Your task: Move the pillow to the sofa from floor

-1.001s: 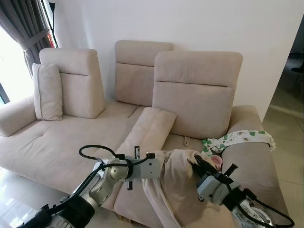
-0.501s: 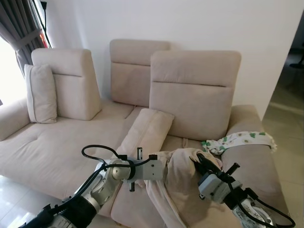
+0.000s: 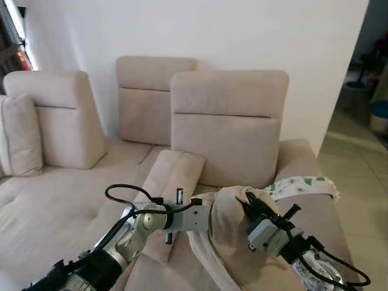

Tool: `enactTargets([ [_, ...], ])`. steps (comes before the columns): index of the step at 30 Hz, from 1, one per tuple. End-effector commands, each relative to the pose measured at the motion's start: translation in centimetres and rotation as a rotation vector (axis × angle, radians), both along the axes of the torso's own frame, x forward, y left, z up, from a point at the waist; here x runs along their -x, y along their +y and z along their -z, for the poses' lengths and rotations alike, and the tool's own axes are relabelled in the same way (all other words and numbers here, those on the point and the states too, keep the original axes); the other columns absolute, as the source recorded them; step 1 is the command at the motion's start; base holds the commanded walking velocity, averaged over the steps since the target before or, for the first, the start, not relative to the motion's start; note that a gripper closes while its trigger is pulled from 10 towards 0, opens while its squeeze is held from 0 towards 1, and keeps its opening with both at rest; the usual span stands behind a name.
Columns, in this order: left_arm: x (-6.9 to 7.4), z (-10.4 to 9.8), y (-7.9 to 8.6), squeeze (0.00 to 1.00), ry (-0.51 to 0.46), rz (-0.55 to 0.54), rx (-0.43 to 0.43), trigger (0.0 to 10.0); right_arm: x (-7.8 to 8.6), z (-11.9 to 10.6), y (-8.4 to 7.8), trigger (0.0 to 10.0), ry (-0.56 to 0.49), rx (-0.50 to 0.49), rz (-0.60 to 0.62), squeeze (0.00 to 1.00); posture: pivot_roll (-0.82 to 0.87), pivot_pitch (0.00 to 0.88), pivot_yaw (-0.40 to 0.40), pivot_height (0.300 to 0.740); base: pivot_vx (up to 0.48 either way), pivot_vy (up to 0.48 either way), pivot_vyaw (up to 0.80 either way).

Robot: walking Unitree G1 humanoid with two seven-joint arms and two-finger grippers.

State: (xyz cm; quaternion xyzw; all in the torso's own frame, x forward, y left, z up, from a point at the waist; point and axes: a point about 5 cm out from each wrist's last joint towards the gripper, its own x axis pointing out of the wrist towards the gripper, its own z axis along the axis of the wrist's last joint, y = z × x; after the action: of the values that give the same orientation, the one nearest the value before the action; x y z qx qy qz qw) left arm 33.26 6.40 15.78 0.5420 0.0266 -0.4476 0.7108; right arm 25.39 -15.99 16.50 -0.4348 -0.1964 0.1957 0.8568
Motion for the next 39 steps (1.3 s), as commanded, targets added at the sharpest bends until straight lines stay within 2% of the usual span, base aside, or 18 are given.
enactTargets([
  [1, 0.5, -1.6, -1.9, 0.0, -0.053, 0.089, 0.059, 10.0, 0.3, 0.0, 1.2, 10.0, -0.009, 0.013, -0.068, 0.0, -0.05, 0.0, 0.084, 0.74, 0.24, 0.0, 0.0],
  [9, -0.2, -2.2, -2.0, 0.0, -0.116, 0.053, 0.071, 10.0, -0.1, -0.7, 1.0, 10.0, -0.039, -0.027, -0.028, 0.0, -0.05, 0.0, 0.087, 0.74, 0.0, 0.0, 0.0],
  [12, -1.5, -5.0, -2.9, 0.0, -0.246, -0.005, 0.164, 10.0, -1.1, -2.4, 0.3, 10.0, -0.063, -0.12, 0.026, 0.0, -0.05, 0.0, 0.092, 0.74, 0.0, 0.0, 0.0],
  [13, -1.5, -5.0, -2.9, 0.0, -0.246, -0.005, 0.164, 10.0, -1.1, -2.4, 0.3, 10.0, -0.063, -0.12, 0.026, 0.0, -0.05, 0.0, 0.092, 0.74, 0.0, 0.0, 0.0],
  [14, -1.7, -6.0, -3.3, 0.0, -0.278, -0.014, 0.187, 10.0, -1.3, -3.1, 0.0, 10.0, -0.073, -0.145, 0.036, 0.0, -0.05, 0.0, 0.093, 0.74, 0.0, 0.0, 0.0],
  [20, -2.0, -7.9, -4.3, 0.0, -0.334, 0.003, 0.166, 10.0, -1.9, -4.7, -0.8, 10.0, -0.099, -0.191, 0.051, 0.0, -0.05, 0.0, 0.099, 0.74, 0.0, 0.0, 0.0],
  [24, -2.0, -8.1, -4.8, 0.0, -0.333, 0.022, 0.147, 10.0, -2.1, -4.5, -1.3, 10.0, -0.088, -0.224, 0.077, 0.0, -0.06, 0.0, 0.105, 0.74, 0.0, 0.0, 0.0],
  [26, -2.1, -7.5, -5.1, 0.0, -0.324, 0.028, 0.119, 10.0, -2.5, -3.4, -2.0, 10.0, -0.036, -0.226, 0.127, 0.0, -0.06, 0.0, 0.106, 0.74, 0.0, 0.0, 0.0],
  [32, -2.4, -6.4, -5.5, 0.0, -0.324, 0.02, 0.075, 10.0, -3.5, -2.1, -3.3, 10.0, 0.03, -0.22, 0.237, 0.0, -0.06, 0.0, 0.113, 0.74, 0.0, 0.0, 0.0],
  [37, -2.5, -6.5, -5.7, 0.0, -0.328, 0.014, 0.081, 10.0, -3.6, -2.1, -3.5, 10.0, 0.032, -0.226, 0.26, 0.0, -0.06, 0.0, 0.114, 0.74, 0.0, 0.0, 0.0],
  [39, -2.7, -7.0, -5.9, 0.0, -0.356, 0.005, 0.097, 10.0, -3.9, -1.7, -4.3, 10.0, 0.041, -0.241, 0.336, 0.0, -0.06, 0.0, 0.117, 0.74, 0.0, 0.0, 0.0],
])
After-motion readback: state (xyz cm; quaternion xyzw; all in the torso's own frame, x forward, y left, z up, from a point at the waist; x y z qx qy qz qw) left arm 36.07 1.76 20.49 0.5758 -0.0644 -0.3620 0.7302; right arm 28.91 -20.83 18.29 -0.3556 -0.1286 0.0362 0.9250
